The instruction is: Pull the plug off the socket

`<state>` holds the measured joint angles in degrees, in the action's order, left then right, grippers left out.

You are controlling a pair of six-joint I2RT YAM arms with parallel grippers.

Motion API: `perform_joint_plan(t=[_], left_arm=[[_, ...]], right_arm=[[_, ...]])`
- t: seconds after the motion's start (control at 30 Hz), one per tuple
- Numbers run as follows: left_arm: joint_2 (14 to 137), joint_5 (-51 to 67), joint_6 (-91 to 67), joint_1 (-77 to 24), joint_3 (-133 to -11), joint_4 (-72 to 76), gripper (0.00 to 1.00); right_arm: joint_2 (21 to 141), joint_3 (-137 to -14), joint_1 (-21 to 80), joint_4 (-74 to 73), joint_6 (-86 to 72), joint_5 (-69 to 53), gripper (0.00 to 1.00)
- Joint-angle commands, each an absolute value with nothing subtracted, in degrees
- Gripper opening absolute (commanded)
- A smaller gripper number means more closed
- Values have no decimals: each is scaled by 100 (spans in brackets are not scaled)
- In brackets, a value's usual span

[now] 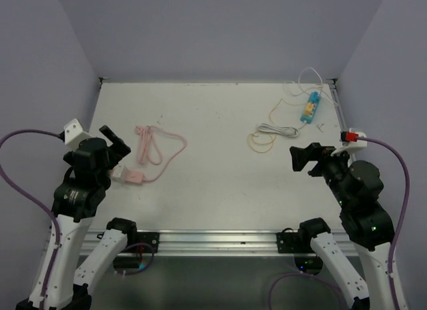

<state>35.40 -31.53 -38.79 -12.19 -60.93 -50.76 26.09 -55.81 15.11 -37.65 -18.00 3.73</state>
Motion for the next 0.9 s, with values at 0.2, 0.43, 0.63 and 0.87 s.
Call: perform_joint_plan(t=[0.2,0.43,0.63,0.87], left_arm=[[4499,-2822,-5237,-1248,-5037,-4967,100],[5352,-3102,-6292,-1248,-4588,-4825,98],[6019,-3217,-7171,-1248,-4377,-4667,98],[6776,-3375,-8014,-1248,-4333,-4641,98]], right_arm=[[2523,-5151,1538,-3718,-1995,272,99],[2408,-4992,1617,-3674,-1890,474,99],[2329,-4904,1722,-3639,-1855,475,99],[2241,-4825,1793,-3612,-1802,571,99]])
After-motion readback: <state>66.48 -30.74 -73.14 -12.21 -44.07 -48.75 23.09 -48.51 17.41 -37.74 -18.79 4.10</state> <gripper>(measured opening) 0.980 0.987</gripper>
